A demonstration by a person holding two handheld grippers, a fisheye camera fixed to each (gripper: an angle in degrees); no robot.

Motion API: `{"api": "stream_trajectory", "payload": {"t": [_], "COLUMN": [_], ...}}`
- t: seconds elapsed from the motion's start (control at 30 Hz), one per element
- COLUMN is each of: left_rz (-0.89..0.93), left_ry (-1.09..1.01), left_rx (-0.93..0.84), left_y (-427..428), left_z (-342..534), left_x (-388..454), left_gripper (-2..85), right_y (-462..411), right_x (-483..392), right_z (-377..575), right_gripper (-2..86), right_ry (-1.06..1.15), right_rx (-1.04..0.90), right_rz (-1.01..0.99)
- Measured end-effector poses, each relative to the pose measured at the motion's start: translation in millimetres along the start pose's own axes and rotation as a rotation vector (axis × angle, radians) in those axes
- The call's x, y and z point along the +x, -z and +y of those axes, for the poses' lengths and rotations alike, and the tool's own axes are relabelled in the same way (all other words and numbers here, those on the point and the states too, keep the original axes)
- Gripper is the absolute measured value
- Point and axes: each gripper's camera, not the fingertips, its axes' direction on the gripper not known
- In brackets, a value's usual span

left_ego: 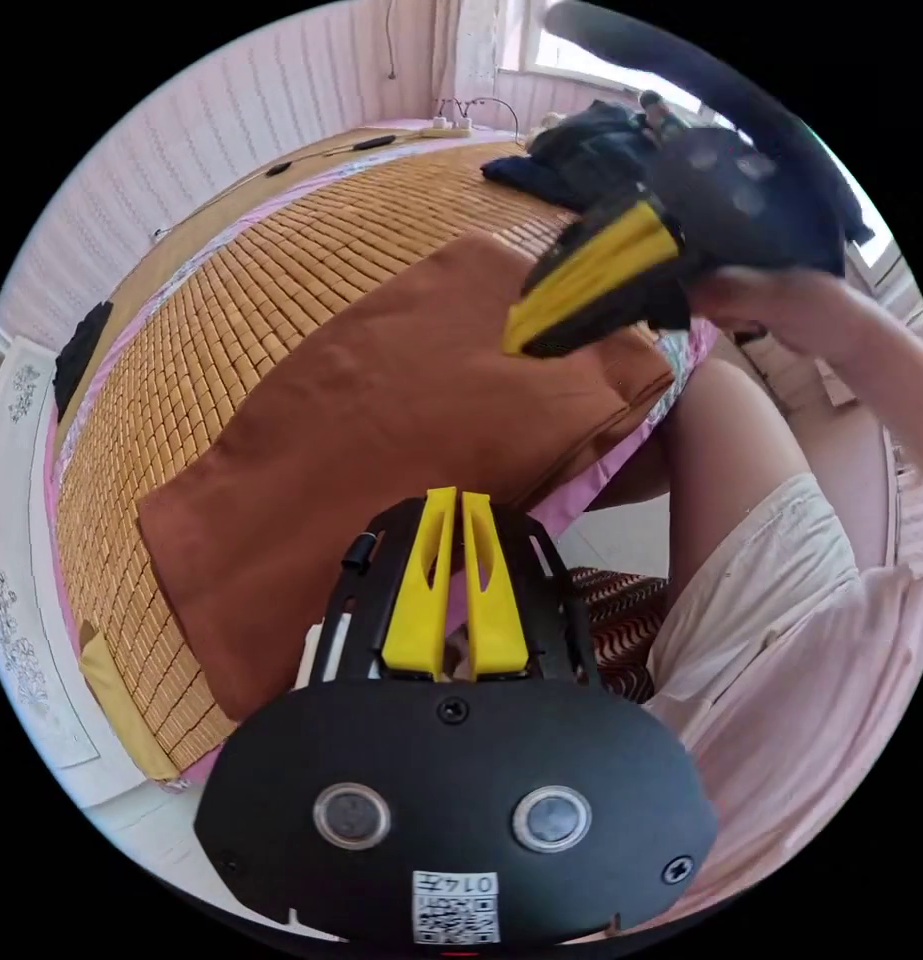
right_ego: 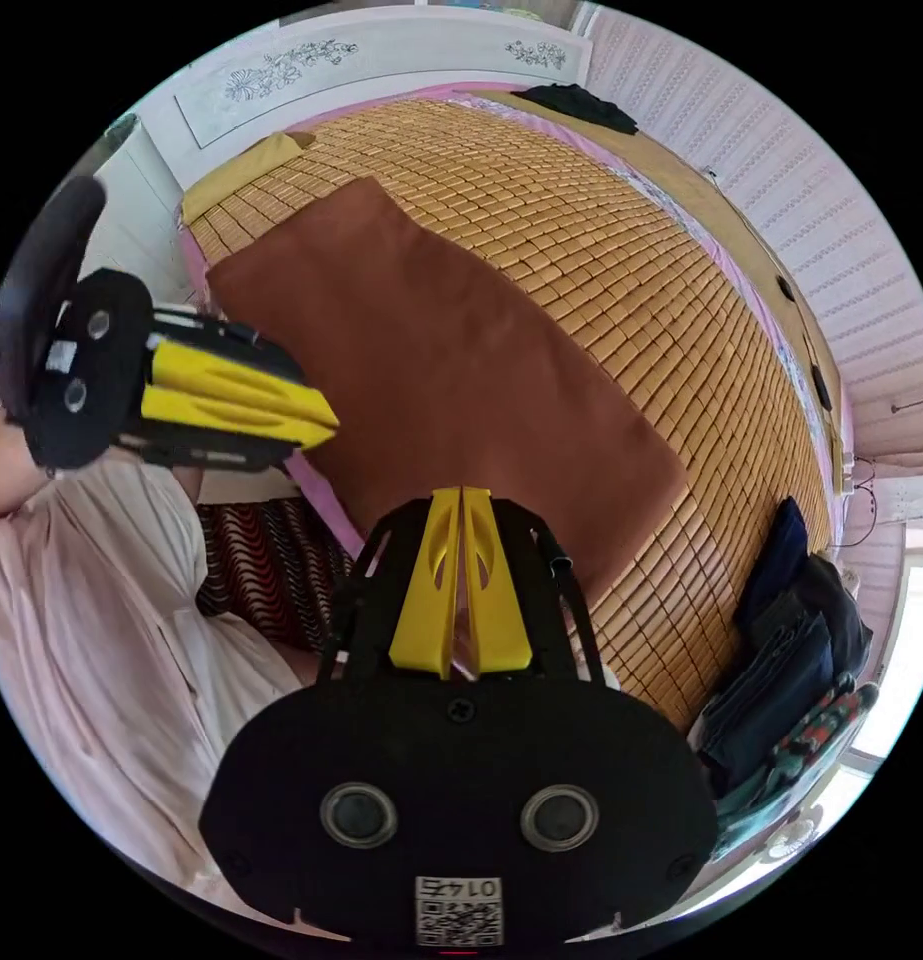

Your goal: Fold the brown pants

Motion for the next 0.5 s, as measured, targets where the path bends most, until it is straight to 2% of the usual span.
{"api": "stream_trajectory", "payload": {"t": [0.07, 0.2, 0.23, 0.33, 0.43, 0.5], "left_rz": [-0.017, -0.046, -0.043, -0.016, 0.008, 0.0], "left_ry": [-0.05, -0.083, -0.084, -0.072, -0.114, -0.163], "left_rx": [-0.077, -0.034, -0.039, -0.049, -0.042, -0.019], "left_y": [-28, -26, -27, -28, -28, -28], "left_z": [-2, 0, -1, -4, -4, 0], "left_x": [11, 19, 20, 18, 17, 20], "left_gripper": [-0.9, -1.0, -1.0, -1.0, -1.0, -1.0], "right_y": [-8, -60, -74, -88, -92, -86], "right_x": [3, 13, 14, 19, 26, 42], "right_z": [-35, -103, -108, -115, -130, -145], "right_gripper": [-1.0, -1.0, -1.0, -0.9, -1.0, -1.0], "right_ry": [0.019, 0.013, 0.008, 0.016, 0.111, 0.067], "right_rx": [0.0, -0.115, -0.161, -0.143, -0.231, -0.167], "right_rz": [0.0, -0.018, -0.033, -0.062, -0.083, -0.064]}}
